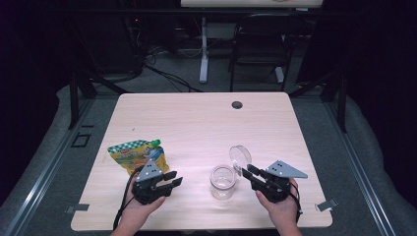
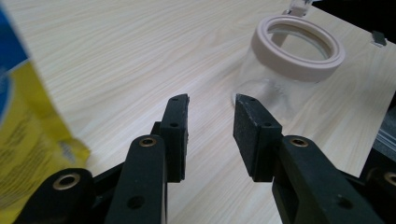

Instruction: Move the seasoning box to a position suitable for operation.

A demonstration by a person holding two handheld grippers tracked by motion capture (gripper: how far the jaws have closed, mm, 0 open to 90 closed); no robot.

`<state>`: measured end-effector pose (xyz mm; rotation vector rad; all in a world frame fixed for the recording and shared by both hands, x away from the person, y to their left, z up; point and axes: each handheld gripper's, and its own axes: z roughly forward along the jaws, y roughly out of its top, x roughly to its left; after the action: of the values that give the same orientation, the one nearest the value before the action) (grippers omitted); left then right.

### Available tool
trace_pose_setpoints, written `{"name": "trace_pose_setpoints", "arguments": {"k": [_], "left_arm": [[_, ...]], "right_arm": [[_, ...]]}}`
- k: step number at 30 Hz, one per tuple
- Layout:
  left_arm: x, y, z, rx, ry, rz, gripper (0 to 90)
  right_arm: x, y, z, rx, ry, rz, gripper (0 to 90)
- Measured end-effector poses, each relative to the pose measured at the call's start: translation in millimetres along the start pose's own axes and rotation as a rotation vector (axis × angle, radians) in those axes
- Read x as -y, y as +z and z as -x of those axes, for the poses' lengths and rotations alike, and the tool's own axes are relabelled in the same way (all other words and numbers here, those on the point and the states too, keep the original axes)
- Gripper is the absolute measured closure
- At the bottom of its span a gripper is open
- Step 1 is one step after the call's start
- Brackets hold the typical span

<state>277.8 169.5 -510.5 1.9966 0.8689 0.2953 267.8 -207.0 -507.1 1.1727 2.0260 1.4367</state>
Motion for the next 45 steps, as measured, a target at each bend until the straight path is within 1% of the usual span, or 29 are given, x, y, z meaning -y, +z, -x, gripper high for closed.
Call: {"name": "trace_pose_setpoints", "arguments": {"k": [1, 3, 4, 5, 6, 8, 9, 12, 16, 18, 19, 20, 21, 23, 24, 26, 27, 28, 29, 30, 32, 33, 35, 36, 37, 38, 41, 42, 45], "left_arm": [[2.1, -6.5, -4.0, -0.013, -0.006, 0.010, 64.8], [3.9, -13.1, -8.2, -0.031, -0.007, 0.014, 64.1], [5.1, -15.9, -10.3, -0.038, -0.016, 0.020, 63.6], [5.1, -15.9, -10.3, -0.038, -0.016, 0.020, 63.4], [6.2, -19.1, -12.6, -0.048, -0.019, 0.023, 63.3], [10.4, -28.4, -19.5, -0.070, -0.041, 0.035, 63.2], [10.4, -28.4, -19.5, -0.070, -0.041, 0.035, 63.2], [14.1, -36.6, -25.0, -0.087, -0.056, 0.043, 63.0], [22.1, -45.2, -32.5, -0.110, -0.061, 0.026, 62.1], [23.9, -47.0, -34.0, -0.113, -0.067, 0.026, 61.8], [26.3, -51.1, -37.2, -0.118, -0.077, 0.030, 61.1], [26.3, -51.1, -37.2, -0.118, -0.077, 0.030, 60.9], [27.7, -55.2, -40.1, -0.125, -0.088, 0.042, 60.5], [28.3, -57.3, -41.7, -0.129, -0.090, 0.045, 59.1], [29.2, -59.1, -43.3, -0.134, -0.096, 0.052, 58.7], [31.9, -63.8, -48.9, -0.146, -0.122, 0.068, 58.7], [31.9, -63.8, -48.9, -0.146, -0.122, 0.068, 58.3], [32.6, -66.9, -52.0, -0.154, -0.131, 0.073, 57.8], [32.6, -66.9, -52.0, -0.154, -0.131, 0.073, 56.9], [33.3, -70.9, -54.3, -0.163, -0.123, 0.075, 56.2], [34.7, -74.9, -56.4, -0.168, -0.121, 0.078, 55.4], [35.4, -77.3, -58.1, -0.168, -0.116, 0.068, 54.5], [36.5, -79.0, -59.9, -0.170, -0.114, 0.064, 53.8], [39.2, -82.7, -64.4, -0.176, -0.115, 0.065, 53.8], [39.2, -82.7, -64.4, -0.176, -0.115, 0.065, 53.8], [40.1, -84.2, -66.6, -0.182, -0.127, 0.068, 53.8], [41.8, -89.0, -72.9, -0.189, -0.142, 0.085, 53.7], [43.1, -92.4, -77.5, -0.186, -0.159, 0.097, 53.5], [44.1, -96.3, -81.3, -0.186, -0.174, 0.098, 53.4]], "right_arm": [[-0.5, 1.3, 1.4, -0.007, 0.013, 0.007, 71.1], [-1.1, 2.2, 1.8, -0.002, 0.011, 0.007, 71.2], [-1.6, 2.3, 2.1, -0.002, 0.009, 0.002, 71.2], [-1.8, 2.9, 2.4, -0.003, 0.010, 0.004, 71.2], [-2.0, 3.6, 2.8, 0.000, 0.011, 0.006, 71.2], [-2.6, 4.5, 4.0, 0.001, 0.012, 0.005, 71.2], [-2.6, 4.5, 4.0, 0.001, 0.012, 0.005, 71.2], [-2.5, 5.8, 4.4, -0.002, 0.015, 0.008, 70.9], [-1.0, 3.9, 4.4, -0.012, 0.010, 0.010, 67.4], [-0.9, 3.1, 4.8, -0.009, 0.011, 0.011, 66.5], [-0.6, 1.5, 6.1, -0.009, 0.017, 0.010, 65.0], [-0.1, 1.1, 6.5, -0.009, 0.024, 0.012, 64.4], [0.3, 0.7, 6.7, -0.011, 0.026, 0.011, 63.8], [1.1, 0.2, 6.6, -0.014, 0.021, 0.004, 61.5], [1.7, 0.4, 6.2, -0.014, 0.016, 0.001, 60.2], [2.7, 0.1, 5.2, -0.001, -0.010, -0.011, 58.6], [2.7, 0.1, 5.2, -0.001, -0.010, -0.011, 58.6], [3.7, 1.2, 4.7, -0.008, -0.011, -0.011, 57.7], [4.1, 1.2, 4.6, -0.011, -0.013, -0.017, 57.4], [4.5, 1.4, 4.0, -0.008, -0.015, -0.021, 57.3], [5.7, 2.4, 2.8, -0.009, -0.019, -0.027, 57.1], [6.2, 2.6, 1.9, -0.009, -0.023, -0.032, 57.0], [7.0, 2.9, 0.6, -0.006, -0.036, -0.041, 56.8], [7.6, 3.5, 0.0, -0.005, -0.037, -0.039, 56.6], [7.6, 3.5, 0.0, -0.005, -0.037, -0.039, 56.6], [7.8, 3.5, 0.1, -0.007, -0.041, -0.045, 56.5], [9.3, 5.0, 0.7, -0.010, -0.037, -0.055, 56.0], [10.0, 5.7, 0.8, -0.009, -0.040, -0.056, 55.9], [10.6, 5.5, 0.4, -0.004, -0.046, -0.060, 55.9]]}}
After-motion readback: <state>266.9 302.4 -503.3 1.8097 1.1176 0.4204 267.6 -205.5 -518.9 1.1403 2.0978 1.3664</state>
